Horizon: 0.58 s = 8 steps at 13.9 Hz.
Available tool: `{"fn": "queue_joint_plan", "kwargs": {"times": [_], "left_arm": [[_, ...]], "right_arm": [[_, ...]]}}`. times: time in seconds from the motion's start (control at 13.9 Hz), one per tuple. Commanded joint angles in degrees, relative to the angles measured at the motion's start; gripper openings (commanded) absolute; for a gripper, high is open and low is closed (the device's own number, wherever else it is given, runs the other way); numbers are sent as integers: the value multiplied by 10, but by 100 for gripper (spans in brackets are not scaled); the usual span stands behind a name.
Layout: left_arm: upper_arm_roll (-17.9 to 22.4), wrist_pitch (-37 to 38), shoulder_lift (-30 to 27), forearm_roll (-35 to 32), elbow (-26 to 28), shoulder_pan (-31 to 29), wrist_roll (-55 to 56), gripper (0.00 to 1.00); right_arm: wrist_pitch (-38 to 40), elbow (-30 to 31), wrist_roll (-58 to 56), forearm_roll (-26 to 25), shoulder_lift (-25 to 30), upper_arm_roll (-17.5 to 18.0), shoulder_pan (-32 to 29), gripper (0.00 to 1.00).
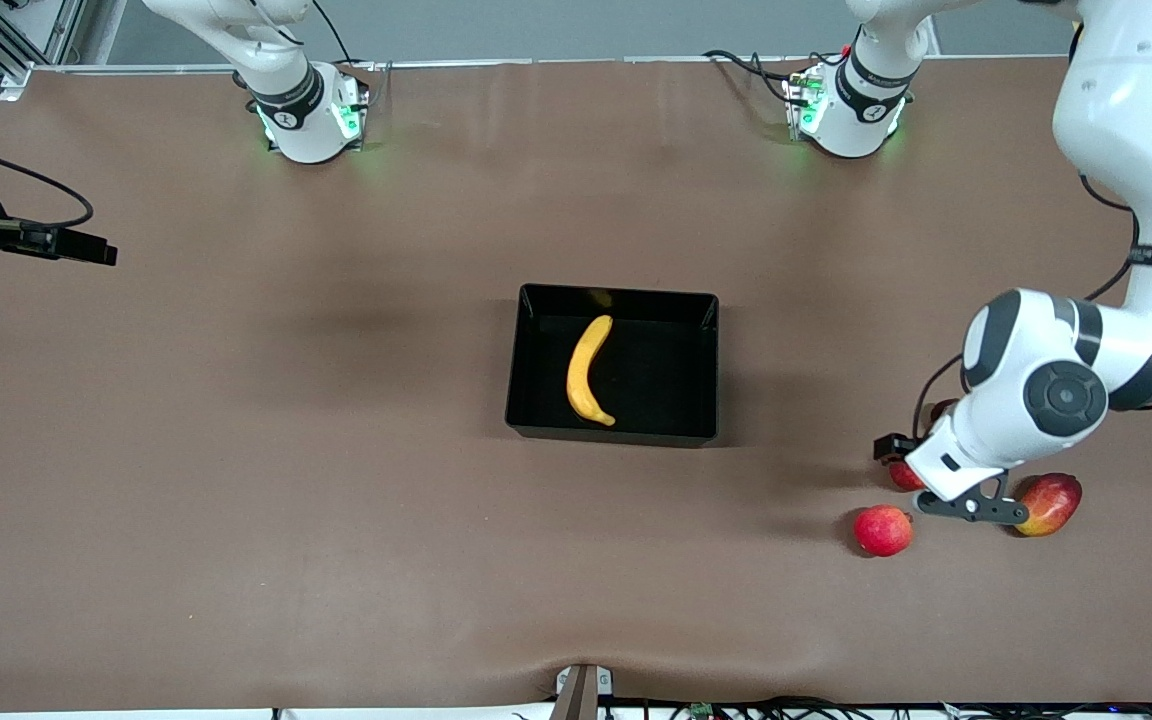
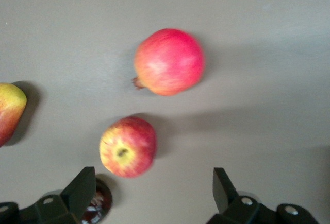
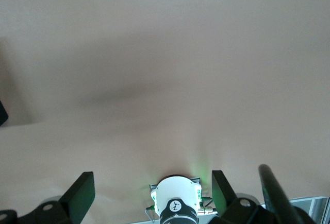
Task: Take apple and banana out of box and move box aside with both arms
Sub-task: 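Move the left gripper back over the yellow banana in the tray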
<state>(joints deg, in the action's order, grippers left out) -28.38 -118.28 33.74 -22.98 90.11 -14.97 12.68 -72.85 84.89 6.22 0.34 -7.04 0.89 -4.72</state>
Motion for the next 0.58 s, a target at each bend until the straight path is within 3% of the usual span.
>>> {"fn": "queue_joint_plan", "kwargs": {"times": [0.0, 0.22, 0.5], "left_arm": [[-55, 26, -23, -2, 13, -1, 70, 100], [-118, 26, -12, -4, 13, 21, 192, 100], [-118, 19, 20, -8, -6, 125, 287, 100]], "right_arm": [[8, -3, 6, -4, -7, 3, -11, 100], [8, -3, 6, -3, -7, 3, -10, 100], [10, -4, 6, 5, -7, 4, -11, 100]]}}
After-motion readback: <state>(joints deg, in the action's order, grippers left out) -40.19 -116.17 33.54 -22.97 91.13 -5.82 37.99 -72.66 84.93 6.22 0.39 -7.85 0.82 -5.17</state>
